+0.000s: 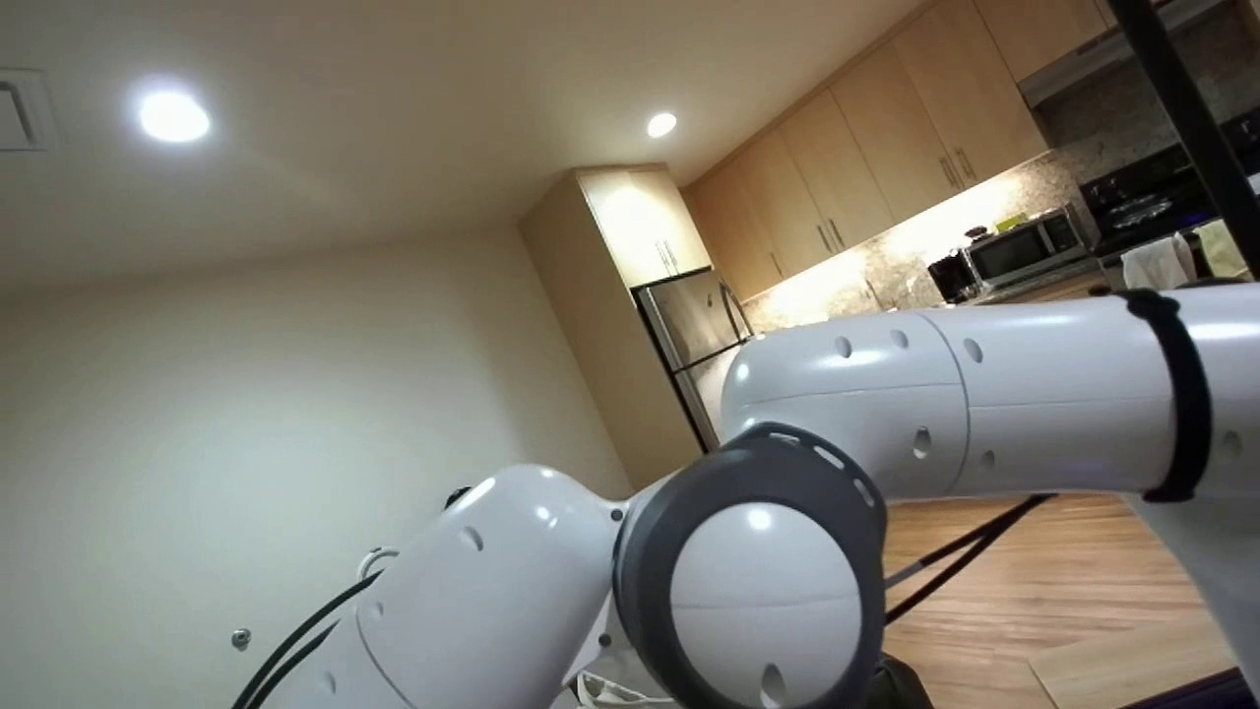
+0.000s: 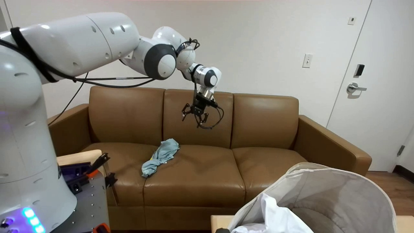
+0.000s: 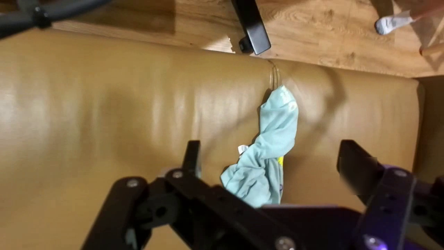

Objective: Move all the clothes from the couch and put them in the carrier bag

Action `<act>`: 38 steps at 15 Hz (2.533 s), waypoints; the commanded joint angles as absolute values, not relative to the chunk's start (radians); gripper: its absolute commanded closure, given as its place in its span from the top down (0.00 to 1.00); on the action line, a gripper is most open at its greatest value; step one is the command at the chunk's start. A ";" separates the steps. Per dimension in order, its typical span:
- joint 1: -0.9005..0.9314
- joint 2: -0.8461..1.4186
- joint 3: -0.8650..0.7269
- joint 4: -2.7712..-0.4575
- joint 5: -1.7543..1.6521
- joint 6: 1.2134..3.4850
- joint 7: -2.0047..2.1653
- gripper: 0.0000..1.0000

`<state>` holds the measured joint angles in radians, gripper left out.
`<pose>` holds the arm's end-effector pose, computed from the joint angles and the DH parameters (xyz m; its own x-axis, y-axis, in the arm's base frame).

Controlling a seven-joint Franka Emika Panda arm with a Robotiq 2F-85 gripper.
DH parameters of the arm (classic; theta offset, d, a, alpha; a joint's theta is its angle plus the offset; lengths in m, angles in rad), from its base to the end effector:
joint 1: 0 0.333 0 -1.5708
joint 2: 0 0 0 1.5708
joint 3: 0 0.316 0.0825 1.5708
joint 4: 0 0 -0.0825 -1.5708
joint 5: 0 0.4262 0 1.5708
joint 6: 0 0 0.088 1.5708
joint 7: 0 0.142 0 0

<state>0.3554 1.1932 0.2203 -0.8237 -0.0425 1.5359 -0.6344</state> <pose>0.6698 0.3584 0.1068 0.3611 0.8952 -0.2612 0.8049 -0.4406 -0.3974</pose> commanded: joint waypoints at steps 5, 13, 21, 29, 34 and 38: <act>0.466 1.202 0.215 -0.801 -0.131 1.467 -0.754 1.00; 0.485 1.185 0.217 -0.840 -0.157 1.527 -0.831 1.00; 0.622 1.107 0.222 -1.235 -0.233 2.015 -0.764 1.00; 0.607 1.209 0.246 -1.407 -0.263 2.310 -0.711 1.00; 0.668 1.255 0.194 -1.319 -0.301 2.350 -0.593 1.00; 0.658 1.411 0.238 -1.220 -0.253 2.380 -0.483 1.00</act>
<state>0.6579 1.2833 0.2118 -1.3177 -0.2635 2.3416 -0.5675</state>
